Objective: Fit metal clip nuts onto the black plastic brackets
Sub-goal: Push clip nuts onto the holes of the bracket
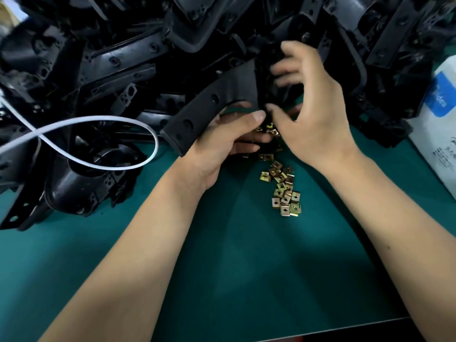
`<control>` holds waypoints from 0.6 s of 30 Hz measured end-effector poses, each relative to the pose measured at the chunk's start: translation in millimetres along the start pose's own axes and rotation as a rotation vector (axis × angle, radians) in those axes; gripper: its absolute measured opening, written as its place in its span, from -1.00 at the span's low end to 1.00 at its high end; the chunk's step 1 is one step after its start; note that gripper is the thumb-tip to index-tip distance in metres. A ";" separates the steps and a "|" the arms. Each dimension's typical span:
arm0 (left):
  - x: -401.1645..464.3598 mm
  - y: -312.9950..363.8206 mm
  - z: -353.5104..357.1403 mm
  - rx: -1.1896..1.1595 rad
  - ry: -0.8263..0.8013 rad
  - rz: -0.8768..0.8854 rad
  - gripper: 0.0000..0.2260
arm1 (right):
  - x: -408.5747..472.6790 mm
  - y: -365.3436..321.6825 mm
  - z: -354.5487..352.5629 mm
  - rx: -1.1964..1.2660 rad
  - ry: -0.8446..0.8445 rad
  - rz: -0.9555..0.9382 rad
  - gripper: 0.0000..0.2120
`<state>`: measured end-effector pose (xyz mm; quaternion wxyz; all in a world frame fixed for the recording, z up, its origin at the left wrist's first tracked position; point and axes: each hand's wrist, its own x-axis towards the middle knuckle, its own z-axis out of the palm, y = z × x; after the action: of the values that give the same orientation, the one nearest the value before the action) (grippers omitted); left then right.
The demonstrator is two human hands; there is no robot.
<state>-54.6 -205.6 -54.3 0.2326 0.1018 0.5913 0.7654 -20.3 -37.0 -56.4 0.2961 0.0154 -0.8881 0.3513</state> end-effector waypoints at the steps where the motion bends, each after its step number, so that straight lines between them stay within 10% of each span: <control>1: 1.0 0.3 -0.1 -0.011 0.041 0.010 -0.87 | -0.5 2.1 -1.1 -0.015 -0.034 0.024 -0.46; 4: 4.8 3.8 -4.4 -0.085 0.147 0.048 -0.81 | -1.6 2.7 -1.1 -0.101 -0.262 -0.045 -0.82; 8: 9.1 7.9 -15.2 -0.180 0.229 0.099 -0.77 | -4.9 -10.1 11.1 -0.196 -0.571 -0.044 -0.69; 18: 9.2 6.3 -25.5 -0.190 0.123 0.058 -0.74 | -3.8 -8.0 5.3 -0.219 -0.551 -0.031 -0.62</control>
<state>-75.2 -224.3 -56.6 0.1822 0.0489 0.5263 0.8291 -18.0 -47.1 -56.7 0.0489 0.0917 -0.9673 0.2313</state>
